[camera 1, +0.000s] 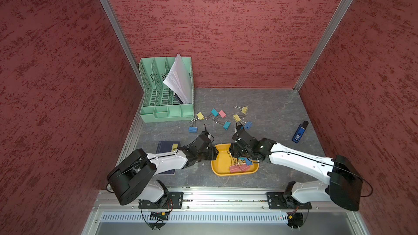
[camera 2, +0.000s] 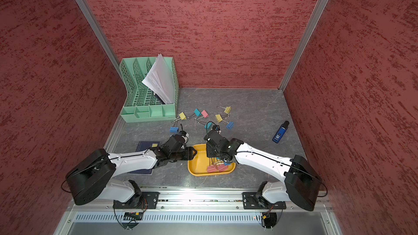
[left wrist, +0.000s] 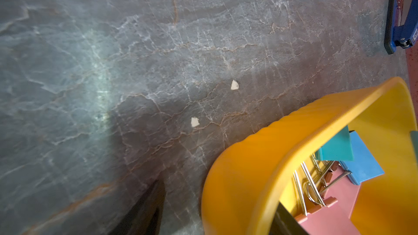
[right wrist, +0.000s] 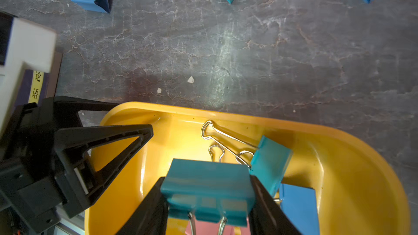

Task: Put the binder clips in the storage box
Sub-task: Place the binder clip in the storage box.

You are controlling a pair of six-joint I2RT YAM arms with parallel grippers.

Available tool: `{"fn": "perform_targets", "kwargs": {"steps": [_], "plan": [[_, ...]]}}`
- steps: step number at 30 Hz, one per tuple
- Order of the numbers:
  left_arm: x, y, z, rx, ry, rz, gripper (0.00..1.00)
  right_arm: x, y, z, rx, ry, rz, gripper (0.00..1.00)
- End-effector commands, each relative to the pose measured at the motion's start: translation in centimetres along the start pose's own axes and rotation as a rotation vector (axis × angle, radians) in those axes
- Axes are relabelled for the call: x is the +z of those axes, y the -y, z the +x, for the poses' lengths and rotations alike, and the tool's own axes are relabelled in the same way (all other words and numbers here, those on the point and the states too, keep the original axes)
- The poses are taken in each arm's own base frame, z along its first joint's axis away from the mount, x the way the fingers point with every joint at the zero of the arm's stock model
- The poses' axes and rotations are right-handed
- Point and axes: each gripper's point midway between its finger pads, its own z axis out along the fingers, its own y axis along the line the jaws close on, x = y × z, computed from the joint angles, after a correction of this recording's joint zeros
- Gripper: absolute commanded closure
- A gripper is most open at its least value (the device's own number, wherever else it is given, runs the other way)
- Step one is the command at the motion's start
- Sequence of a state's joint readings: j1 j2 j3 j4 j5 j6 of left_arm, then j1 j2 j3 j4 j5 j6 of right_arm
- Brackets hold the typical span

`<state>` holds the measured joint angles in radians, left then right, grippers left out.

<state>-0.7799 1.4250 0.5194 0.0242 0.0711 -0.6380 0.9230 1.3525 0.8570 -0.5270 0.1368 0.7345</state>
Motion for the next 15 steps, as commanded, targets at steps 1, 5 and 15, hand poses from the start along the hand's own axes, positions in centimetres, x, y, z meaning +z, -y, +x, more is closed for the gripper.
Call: {"fn": "perform_targets", "kwargs": {"steps": [1,5,15], "plan": [[0.1,-3.1,3.4,-0.005,-0.122,-0.112,0.35,0.6,0.6,-0.6,0.052,0.059,0.036,0.51],[0.1,-3.0,3.3,0.000,-0.121,-0.113,0.35,1.7,0.8,-0.3,0.065,0.056,0.062,0.50],[-0.1,-3.2,3.5,0.004,-0.122,-0.113,0.35,4.6,2.0,1.1,0.096,0.031,0.118,0.48]]}}
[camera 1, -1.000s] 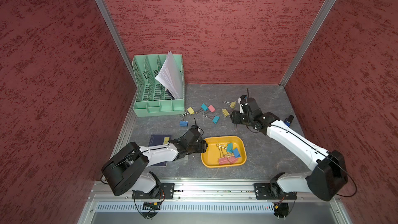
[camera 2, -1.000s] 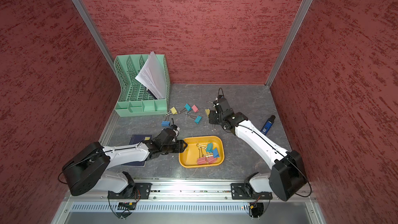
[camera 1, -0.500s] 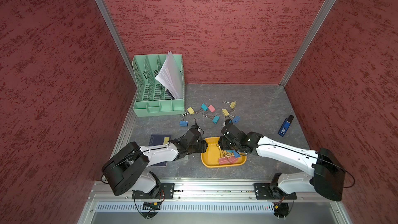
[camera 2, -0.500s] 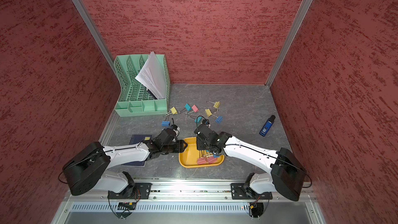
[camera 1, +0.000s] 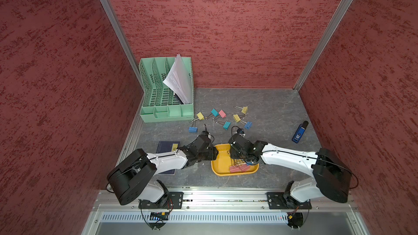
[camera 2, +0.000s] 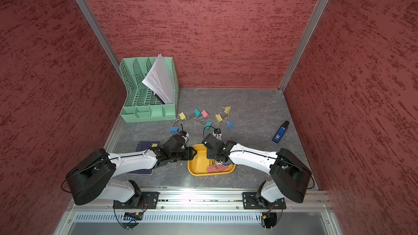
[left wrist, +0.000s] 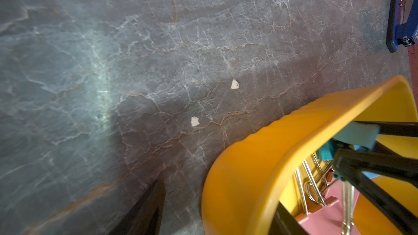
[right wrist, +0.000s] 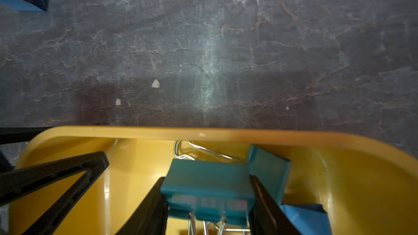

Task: Put the binder clips in the storage box
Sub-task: Place the binder clip in the storage box, then pick up the binder clip at the center of the board.

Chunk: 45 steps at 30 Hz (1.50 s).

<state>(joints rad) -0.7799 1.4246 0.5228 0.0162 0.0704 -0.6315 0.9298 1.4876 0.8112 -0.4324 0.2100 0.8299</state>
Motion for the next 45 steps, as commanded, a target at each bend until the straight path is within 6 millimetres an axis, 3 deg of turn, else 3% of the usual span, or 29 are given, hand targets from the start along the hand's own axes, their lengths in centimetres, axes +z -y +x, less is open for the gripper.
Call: {"fn": "perform_targets", "kwargs": {"steps": [1,5,9,15,21,23,26,33,40,45], "plan": [[-0.1,-3.1,3.5,0.000,-0.120,-0.109,0.35,0.6,0.0,-0.3,0.024,0.037,0.010,0.49],[0.0,-3.2,3.5,-0.001,-0.120,-0.112,0.35,0.9,0.3,-0.1,0.022,0.036,0.030,0.45],[0.0,-3.3,3.6,-0.002,-0.120,-0.111,0.35,0.8,0.4,-0.2,0.020,0.036,0.031,0.34],[0.0,-3.3,3.5,-0.002,-0.119,-0.111,0.35,-1.0,-0.2,-1.2,0.007,0.075,-0.005,0.22],[0.1,-3.1,3.4,-0.004,-0.114,-0.105,0.35,-4.7,-1.4,-3.2,-0.026,0.152,-0.080,0.20],[0.1,-3.2,3.4,-0.004,-0.116,-0.106,0.35,-6.1,-1.6,-4.7,-0.070,0.200,-0.084,0.17],[0.1,-3.1,3.3,-0.004,-0.114,-0.103,0.35,-6.9,-0.3,-7.8,-0.114,0.233,-0.022,0.17],[0.0,-3.2,3.3,-0.009,-0.111,-0.106,0.35,-5.2,3.0,-15.9,-0.303,0.281,0.038,0.16],[-0.1,-3.2,3.3,-0.013,-0.108,-0.109,0.35,-0.4,6.8,-18.5,-0.479,0.183,0.058,0.16],[-0.2,-3.4,3.3,-0.016,-0.109,-0.115,0.35,1.0,9.0,-18.6,-0.531,0.134,0.040,0.09]]}}
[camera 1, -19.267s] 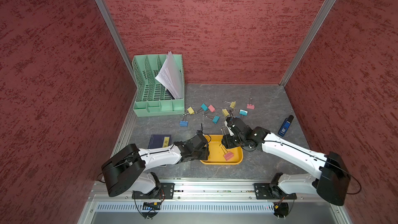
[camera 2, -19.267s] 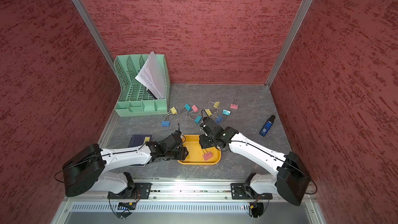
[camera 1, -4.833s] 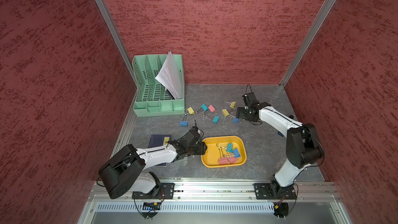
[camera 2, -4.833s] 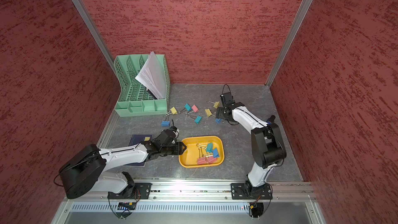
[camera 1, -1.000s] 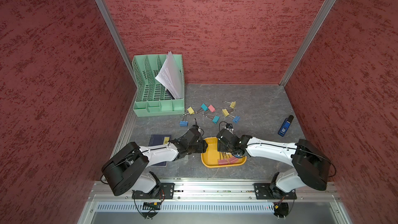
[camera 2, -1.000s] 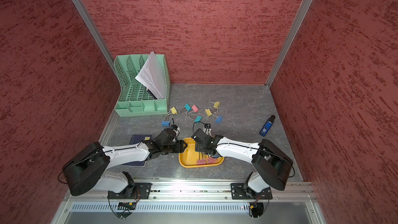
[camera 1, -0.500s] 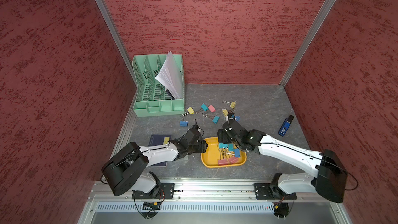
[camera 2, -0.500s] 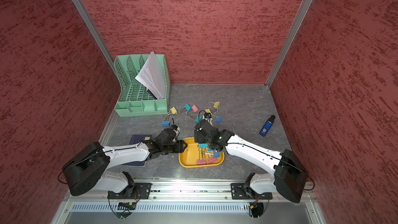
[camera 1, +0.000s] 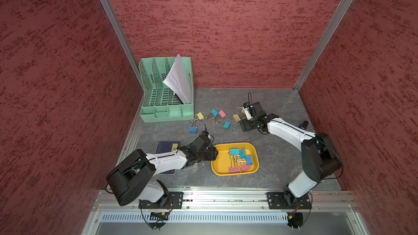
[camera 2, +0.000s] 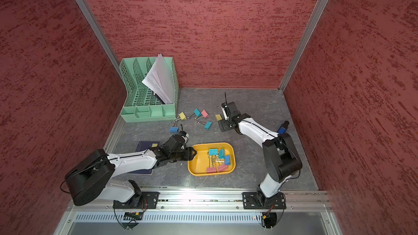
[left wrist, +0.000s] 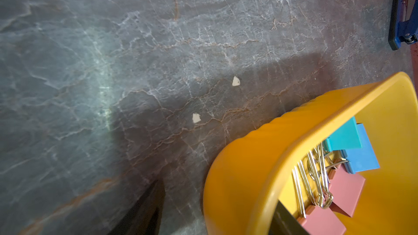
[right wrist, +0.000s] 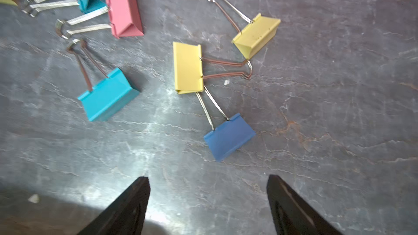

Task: Put the binder clips in the storage box
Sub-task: Pick up the binder clip at the center of the board.

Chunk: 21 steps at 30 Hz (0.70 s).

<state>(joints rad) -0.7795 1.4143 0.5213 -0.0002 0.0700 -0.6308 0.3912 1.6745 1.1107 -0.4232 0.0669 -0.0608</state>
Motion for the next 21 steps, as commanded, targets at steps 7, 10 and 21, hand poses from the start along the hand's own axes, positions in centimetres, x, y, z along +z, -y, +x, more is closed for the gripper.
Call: {"fn": "perform_targets", "kwargs": {"steps": [7,10,21], "plan": [[0.2,-3.5,3.3,-0.019,-0.112,-0.111,0.35,1.6,1.8,-0.3,-0.120,0.022,-0.089,0.05],[0.2,-3.5,3.3,-0.021,-0.112,-0.110,0.34,2.7,1.6,0.4,-0.137,0.001,-0.101,0.04],[0.0,-3.3,3.1,-0.017,-0.110,-0.103,0.34,4.4,2.1,1.4,-0.146,-0.021,-0.095,0.05]]}}
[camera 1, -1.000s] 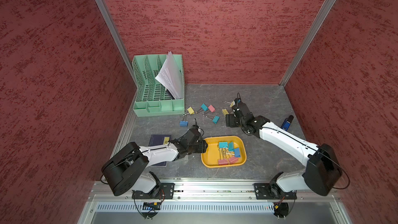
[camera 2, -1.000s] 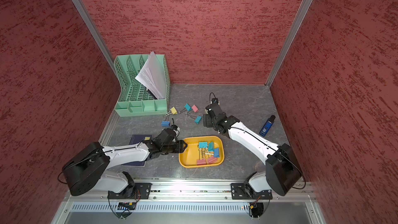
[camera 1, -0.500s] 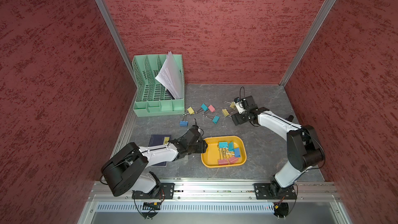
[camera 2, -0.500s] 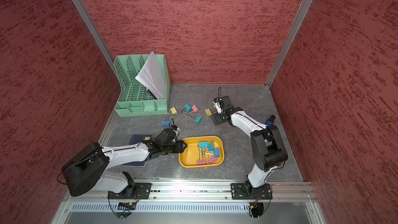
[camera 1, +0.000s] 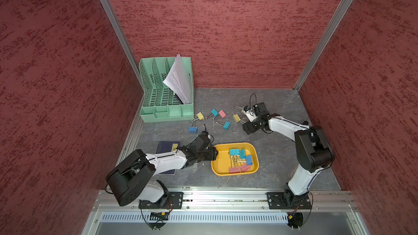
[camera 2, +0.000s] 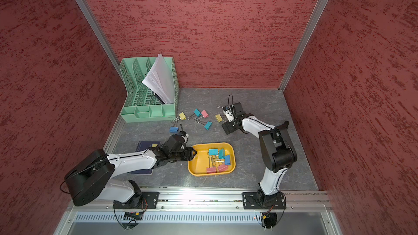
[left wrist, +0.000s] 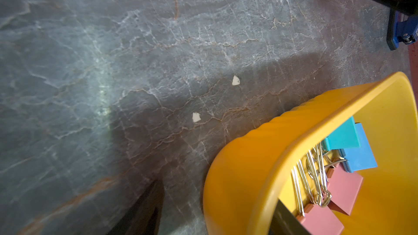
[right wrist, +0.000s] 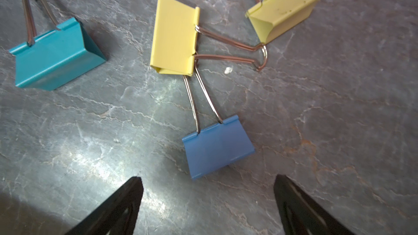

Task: Put the binder clips in the storage box
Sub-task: Pick up the binder clip at the center of the board.

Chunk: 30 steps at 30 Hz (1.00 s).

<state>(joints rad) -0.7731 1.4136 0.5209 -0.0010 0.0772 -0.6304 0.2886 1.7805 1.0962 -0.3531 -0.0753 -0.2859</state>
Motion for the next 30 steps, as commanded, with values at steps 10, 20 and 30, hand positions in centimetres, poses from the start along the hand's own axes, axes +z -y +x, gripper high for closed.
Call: {"fn": "perform_targets", "kwargs": {"steps": [10,20,30], "plan": [[-0.1,-3.4,3.1,-0.012,-0.109,-0.111,0.34,2.4,1.0,0.2,-0.018,-0.007,0.016,0.08],[0.0,-3.6,3.2,-0.014,-0.113,-0.111,0.34,3.0,1.0,-0.2,-0.042,-0.039,-0.003,0.14],[0.0,-3.9,3.4,-0.016,-0.116,-0.115,0.34,2.7,1.0,0.2,0.015,-0.044,0.010,0.46]]}}
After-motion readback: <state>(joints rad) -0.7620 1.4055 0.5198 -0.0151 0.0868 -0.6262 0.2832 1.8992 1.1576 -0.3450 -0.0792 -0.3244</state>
